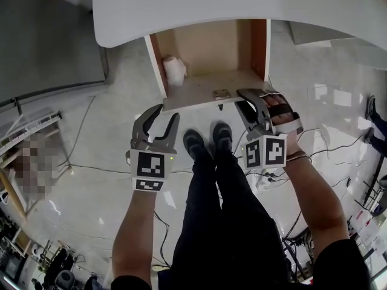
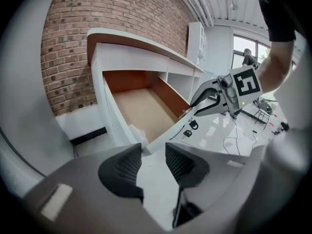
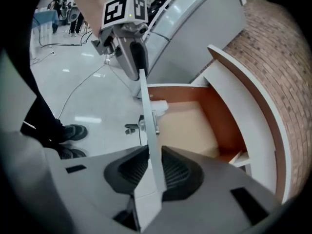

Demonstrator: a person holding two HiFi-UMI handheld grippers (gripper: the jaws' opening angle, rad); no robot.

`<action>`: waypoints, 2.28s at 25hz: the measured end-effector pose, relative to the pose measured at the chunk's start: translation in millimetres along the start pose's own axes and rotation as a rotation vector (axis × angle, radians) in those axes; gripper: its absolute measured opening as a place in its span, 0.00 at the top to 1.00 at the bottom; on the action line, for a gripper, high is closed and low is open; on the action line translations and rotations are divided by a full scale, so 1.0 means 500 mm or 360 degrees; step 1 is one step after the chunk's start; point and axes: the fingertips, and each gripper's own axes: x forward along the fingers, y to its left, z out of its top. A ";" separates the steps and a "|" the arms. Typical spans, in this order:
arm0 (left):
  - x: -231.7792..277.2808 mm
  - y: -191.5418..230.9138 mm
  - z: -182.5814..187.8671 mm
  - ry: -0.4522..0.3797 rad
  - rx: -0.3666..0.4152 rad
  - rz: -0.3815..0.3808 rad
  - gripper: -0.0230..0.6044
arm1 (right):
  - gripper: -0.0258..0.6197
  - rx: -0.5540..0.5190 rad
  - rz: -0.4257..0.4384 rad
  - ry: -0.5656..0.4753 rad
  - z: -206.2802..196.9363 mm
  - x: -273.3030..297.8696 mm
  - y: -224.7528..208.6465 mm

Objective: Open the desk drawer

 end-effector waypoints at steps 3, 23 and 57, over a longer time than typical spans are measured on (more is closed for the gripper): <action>0.001 0.003 -0.001 0.0004 -0.0013 0.0002 0.71 | 0.83 -0.0040 0.0040 -0.0002 0.001 0.001 0.002; -0.151 0.042 0.092 0.0012 -0.0185 0.0137 0.72 | 0.80 0.0474 0.0134 -0.0109 0.063 -0.148 -0.032; -0.597 0.070 0.458 -0.0533 -0.0482 0.0231 0.89 | 0.90 0.0963 0.0099 -0.0589 0.316 -0.608 -0.277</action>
